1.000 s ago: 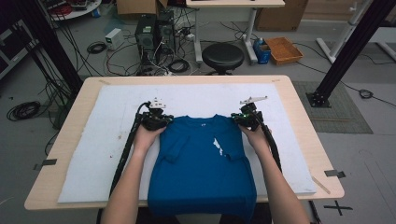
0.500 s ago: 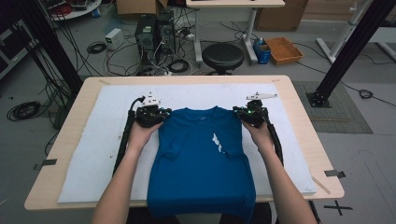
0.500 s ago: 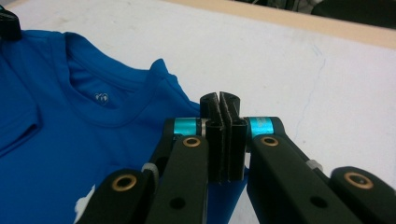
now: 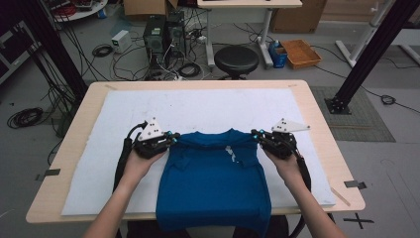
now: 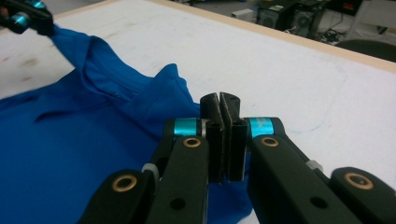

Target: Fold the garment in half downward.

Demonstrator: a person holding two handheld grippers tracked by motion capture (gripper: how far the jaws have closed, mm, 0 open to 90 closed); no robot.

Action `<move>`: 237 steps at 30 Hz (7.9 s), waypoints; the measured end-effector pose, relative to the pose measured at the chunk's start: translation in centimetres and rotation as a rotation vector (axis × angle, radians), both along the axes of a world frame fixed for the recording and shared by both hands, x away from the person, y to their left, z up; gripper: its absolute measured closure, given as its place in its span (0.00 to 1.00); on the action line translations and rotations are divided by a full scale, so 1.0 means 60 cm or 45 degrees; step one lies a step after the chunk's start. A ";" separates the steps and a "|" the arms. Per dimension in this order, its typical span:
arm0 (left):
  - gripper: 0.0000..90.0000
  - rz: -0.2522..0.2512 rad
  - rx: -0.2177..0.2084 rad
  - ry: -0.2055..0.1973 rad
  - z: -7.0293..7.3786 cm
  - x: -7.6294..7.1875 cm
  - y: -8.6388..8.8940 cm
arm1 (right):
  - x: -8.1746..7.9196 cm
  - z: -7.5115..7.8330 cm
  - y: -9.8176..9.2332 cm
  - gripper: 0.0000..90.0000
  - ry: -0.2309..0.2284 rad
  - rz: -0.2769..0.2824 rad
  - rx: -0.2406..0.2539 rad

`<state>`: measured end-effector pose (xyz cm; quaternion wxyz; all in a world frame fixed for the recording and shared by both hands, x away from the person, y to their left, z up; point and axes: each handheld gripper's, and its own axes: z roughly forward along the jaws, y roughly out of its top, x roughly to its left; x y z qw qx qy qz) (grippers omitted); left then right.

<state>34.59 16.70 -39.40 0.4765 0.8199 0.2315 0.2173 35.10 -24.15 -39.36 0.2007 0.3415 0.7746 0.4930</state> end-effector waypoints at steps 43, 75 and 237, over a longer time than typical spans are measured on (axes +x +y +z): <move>0.98 -0.299 0.187 0.122 -0.081 -0.159 -0.052 | -0.173 -0.070 0.059 1.00 0.123 0.303 -0.271; 0.56 0.244 -0.136 0.268 -0.066 -0.049 0.013 | -0.054 -0.042 -0.024 0.62 0.235 -0.229 0.057; 0.98 0.263 -0.051 0.458 -0.018 -0.165 0.040 | -0.185 -0.024 -0.019 0.99 0.222 -0.118 -0.167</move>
